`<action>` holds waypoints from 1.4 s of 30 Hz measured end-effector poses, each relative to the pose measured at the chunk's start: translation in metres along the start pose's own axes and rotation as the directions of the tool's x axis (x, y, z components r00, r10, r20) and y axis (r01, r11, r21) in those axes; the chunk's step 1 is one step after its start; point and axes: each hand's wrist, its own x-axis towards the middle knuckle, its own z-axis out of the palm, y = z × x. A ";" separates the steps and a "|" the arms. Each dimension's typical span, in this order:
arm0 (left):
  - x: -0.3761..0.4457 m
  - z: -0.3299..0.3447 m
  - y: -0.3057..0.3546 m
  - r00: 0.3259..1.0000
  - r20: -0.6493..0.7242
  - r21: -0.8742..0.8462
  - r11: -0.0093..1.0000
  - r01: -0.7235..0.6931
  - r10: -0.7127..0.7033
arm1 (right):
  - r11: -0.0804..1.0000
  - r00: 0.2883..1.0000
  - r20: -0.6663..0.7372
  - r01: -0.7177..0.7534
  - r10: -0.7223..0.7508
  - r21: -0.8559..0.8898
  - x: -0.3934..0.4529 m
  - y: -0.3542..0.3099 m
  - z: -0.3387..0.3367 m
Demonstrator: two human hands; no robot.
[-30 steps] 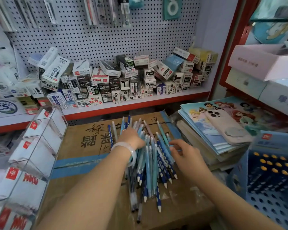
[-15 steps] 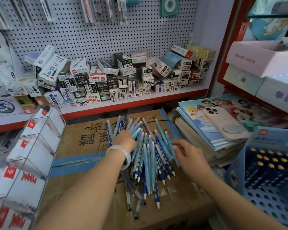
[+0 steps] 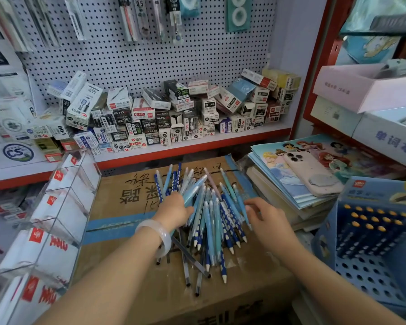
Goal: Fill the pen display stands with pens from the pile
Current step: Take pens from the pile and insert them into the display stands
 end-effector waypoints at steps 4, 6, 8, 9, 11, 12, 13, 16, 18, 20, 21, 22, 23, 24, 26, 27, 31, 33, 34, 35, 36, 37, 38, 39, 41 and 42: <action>-0.015 -0.002 -0.010 1.000 0.013 -0.076 0.997 -0.027 0.028 | 1.000 1.000 0.025 -0.008 0.008 -0.004 -0.007 -0.006 0.000; -0.023 -0.004 -0.017 0.998 0.019 -0.149 0.987 -0.056 0.059 | 1.000 0.999 0.042 -0.002 0.002 -0.006 -0.010 -0.009 0.002; -0.030 -0.006 -0.024 0.998 0.010 -0.188 0.980 -0.061 0.064 | 1.000 0.998 0.055 -0.001 0.001 0.000 -0.011 -0.012 0.005; -0.032 -0.007 -0.029 0.998 0.001 -0.203 0.978 -0.055 0.057 | 1.000 0.998 0.061 0.004 -0.004 -0.002 -0.011 -0.014 0.007; -0.037 -0.009 -0.038 0.999 -0.008 -0.239 0.970 -0.037 0.036 | 1.000 0.997 0.082 0.012 -0.011 -0.012 -0.010 -0.017 0.014; -0.039 -0.010 -0.042 0.999 -0.007 -0.257 0.966 -0.035 0.034 | 1.000 0.996 0.094 0.013 -0.012 -0.009 -0.009 -0.020 0.018; -0.042 -0.010 -0.047 0.999 -0.006 -0.273 0.961 -0.042 0.042 | 1.000 0.994 0.105 0.013 -0.012 -0.004 -0.008 -0.023 0.022; -0.051 -0.010 -0.059 0.996 -0.015 -0.305 0.949 -0.085 0.085 | 1.000 0.990 0.138 0.030 -0.030 0.004 -0.005 -0.034 0.035; -0.055 -0.008 -0.067 0.994 -0.028 -0.299 0.948 -0.110 0.107 | 0.998 0.982 0.183 0.057 -0.053 -0.014 -0.004 -0.044 0.043; -0.057 -0.007 -0.073 0.992 -0.037 -0.282 0.951 -0.124 0.119 | 0.988 0.971 0.218 0.119 -0.096 -0.095 0.002 -0.055 0.053; -0.058 -0.007 -0.076 0.992 -0.036 -0.283 0.951 -0.125 0.119 | 0.977 0.968 0.225 0.149 -0.113 -0.150 0.008 -0.061 0.058; -0.059 -0.006 -0.077 0.992 -0.033 -0.287 0.950 -0.123 0.119 | 0.962 0.965 0.226 0.178 -0.131 -0.205 0.013 -0.067 0.063; -0.059 -0.006 -0.079 0.992 -0.031 -0.288 0.950 -0.123 0.119 | 0.943 0.961 0.226 0.214 -0.157 -0.255 0.019 -0.073 0.068; -0.060 -0.006 -0.081 0.991 -0.031 -0.281 0.951 -0.130 0.127 | 0.920 0.956 0.228 0.250 -0.185 -0.300 0.025 -0.078 0.073; -0.062 -0.007 -0.083 0.988 -0.036 -0.255 0.954 -0.156 0.152 | 0.864 0.943 0.245 0.309 -0.225 -0.397 0.035 -0.088 0.083; -0.063 -0.007 -0.084 0.986 -0.042 -0.244 0.955 -0.167 0.162 | 0.831 0.937 0.253 0.333 -0.240 -0.445 0.039 -0.092 0.088; -0.065 -0.008 -0.087 0.987 -0.071 -0.241 0.958 -0.154 0.141 | 0.767 0.903 0.255 0.429 -0.346 -0.477 0.047 -0.094 0.097; -0.066 -0.009 -0.086 0.988 -0.068 -0.242 0.958 -0.154 0.141 | 0.736 0.874 0.244 0.485 -0.420 -0.472 0.049 -0.090 0.093; -0.066 -0.009 -0.085 0.987 -0.061 -0.246 0.956 -0.156 0.146 | 0.733 0.868 0.226 0.496 -0.443 -0.466 0.048 -0.088 0.088; -0.066 -0.009 -0.083 0.987 -0.054 -0.254 0.953 -0.163 0.154 | 0.737 0.866 0.202 0.496 -0.456 -0.459 0.048 -0.087 0.083; -0.066 -0.009 -0.081 0.985 -0.050 -0.262 0.950 -0.170 0.163 | 0.740 0.868 0.177 0.490 -0.465 -0.461 0.046 -0.085 0.077; -0.066 -0.009 -0.078 0.984 -0.046 -0.266 0.947 -0.179 0.173 | 0.738 0.872 0.155 0.478 -0.465 -0.476 0.045 -0.084 0.071; -0.067 -0.009 -0.074 0.981 -0.042 -0.264 0.945 -0.192 0.188 | 0.737 0.881 0.136 0.456 -0.452 -0.499 0.043 -0.083 0.064; -0.068 -0.009 -0.071 0.979 -0.039 -0.267 0.942 -0.201 0.198 | 0.734 0.893 0.112 0.424 -0.435 -0.530 0.042 -0.082 0.057; -0.070 -0.009 -0.066 0.977 -0.039 -0.294 0.933 -0.209 0.207 | 0.725 0.911 0.039 0.352 -0.410 -0.591 0.043 -0.077 0.039; -0.073 -0.009 -0.064 0.977 -0.042 -0.312 0.926 -0.211 0.208 | 0.737 0.918 -0.003 0.317 -0.398 -0.597 0.043 -0.075 0.028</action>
